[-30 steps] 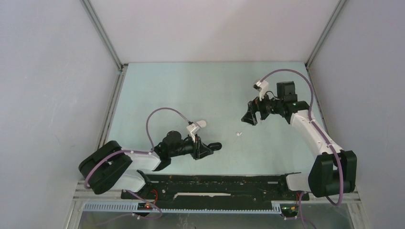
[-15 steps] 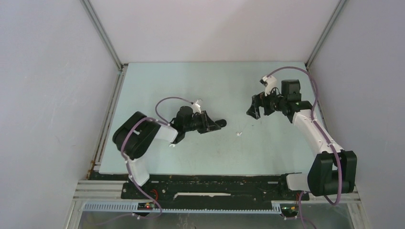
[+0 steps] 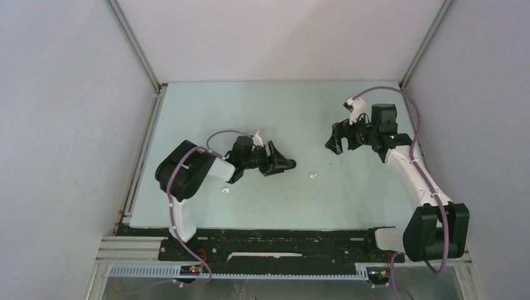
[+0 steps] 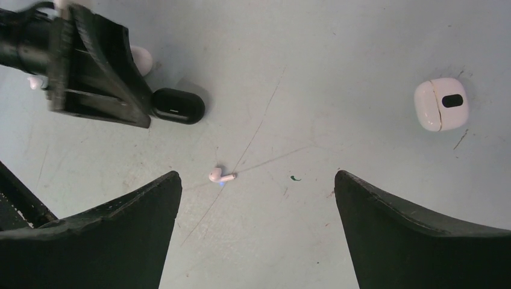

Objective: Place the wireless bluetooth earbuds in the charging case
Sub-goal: Place the charging case at the center of the board.

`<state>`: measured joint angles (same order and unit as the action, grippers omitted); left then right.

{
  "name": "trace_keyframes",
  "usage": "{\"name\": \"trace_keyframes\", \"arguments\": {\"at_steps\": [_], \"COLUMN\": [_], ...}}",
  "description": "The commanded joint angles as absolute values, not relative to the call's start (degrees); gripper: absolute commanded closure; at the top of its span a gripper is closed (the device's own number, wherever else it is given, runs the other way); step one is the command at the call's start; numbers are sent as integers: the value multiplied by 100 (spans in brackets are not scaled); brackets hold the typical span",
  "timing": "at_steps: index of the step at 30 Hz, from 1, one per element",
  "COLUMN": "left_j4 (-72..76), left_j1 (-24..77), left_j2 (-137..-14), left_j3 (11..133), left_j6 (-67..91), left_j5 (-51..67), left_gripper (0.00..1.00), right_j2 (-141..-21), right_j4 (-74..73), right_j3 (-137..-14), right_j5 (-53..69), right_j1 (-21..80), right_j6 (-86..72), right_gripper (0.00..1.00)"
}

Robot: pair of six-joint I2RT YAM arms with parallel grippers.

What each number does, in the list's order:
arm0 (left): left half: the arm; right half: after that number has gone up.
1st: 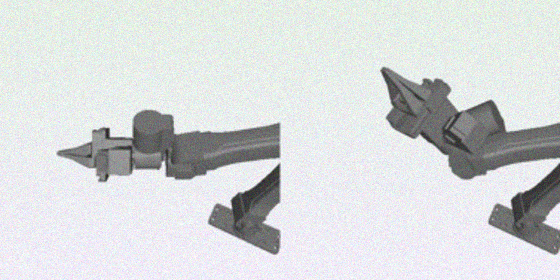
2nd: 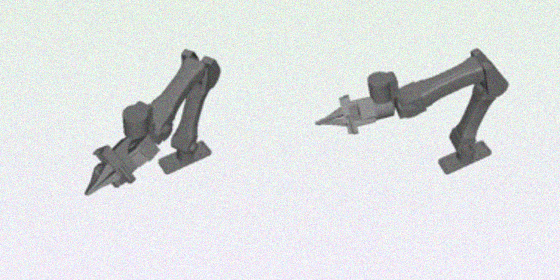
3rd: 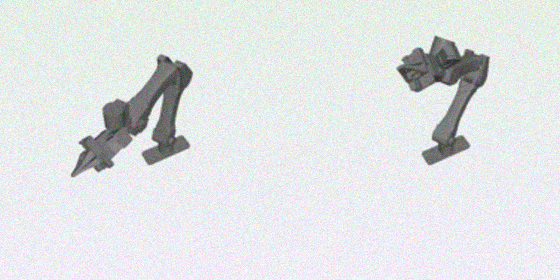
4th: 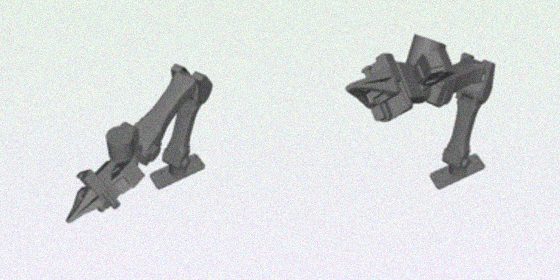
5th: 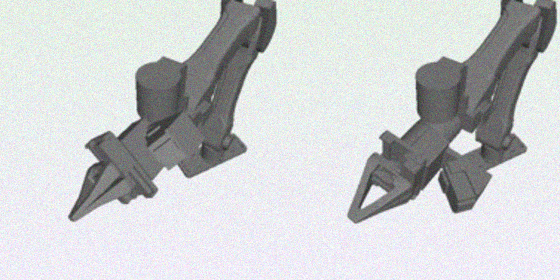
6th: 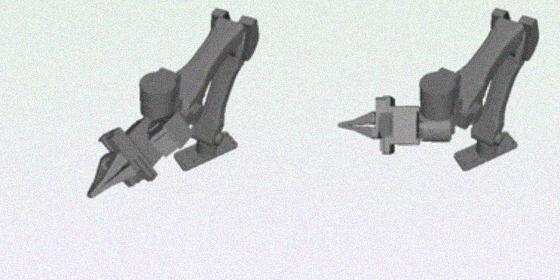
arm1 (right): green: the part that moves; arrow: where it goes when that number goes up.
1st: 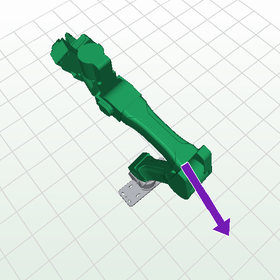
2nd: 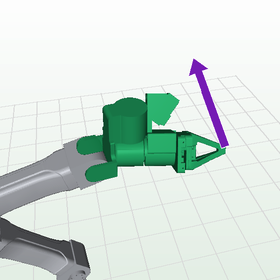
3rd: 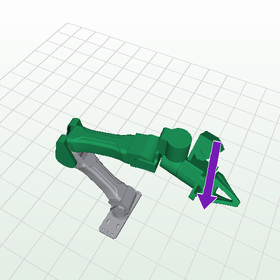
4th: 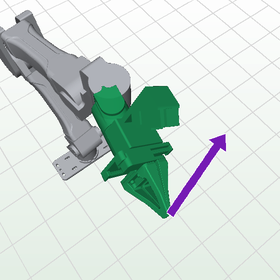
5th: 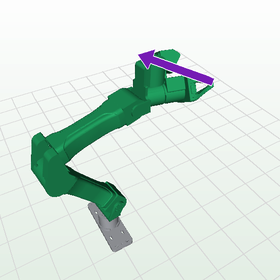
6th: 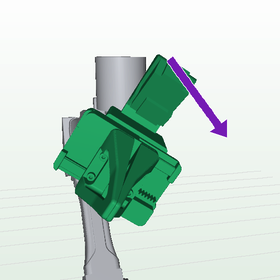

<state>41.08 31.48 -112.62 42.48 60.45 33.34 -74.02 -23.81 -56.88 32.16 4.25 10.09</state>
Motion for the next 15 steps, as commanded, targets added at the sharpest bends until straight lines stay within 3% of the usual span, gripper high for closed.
{"name": "trace_keyframes", "arguments": {"at_steps": [1, 7, 11, 15], "left_j4": [2591, 1556, 516, -120], "left_j1": [3164, 3177, 3284, 3728], "left_j2": [-10759, -10184, -9270, -7594], "left_j3": [4308, 4389, 4410, 4279], "left_j6": [5340, 4908, 4305, 3503], "left_j5": [2874, 2647, 2093, 379], "left_gripper": [2, 2, 2, 2], "right_j2": [-7411, -7408, -7390, -7493], "right_j4": [-2223, -2256, -2137, -1993], "right_j3": [-5748, -5748, -5747, -5765], "right_j5": [3320, 3137, 2392, 1729], "right_j1": [445, 485, 436, 405], "right_j6": [1103, 1226, 1034, 660], "right_gripper": [0, 0, 0, 0]}}
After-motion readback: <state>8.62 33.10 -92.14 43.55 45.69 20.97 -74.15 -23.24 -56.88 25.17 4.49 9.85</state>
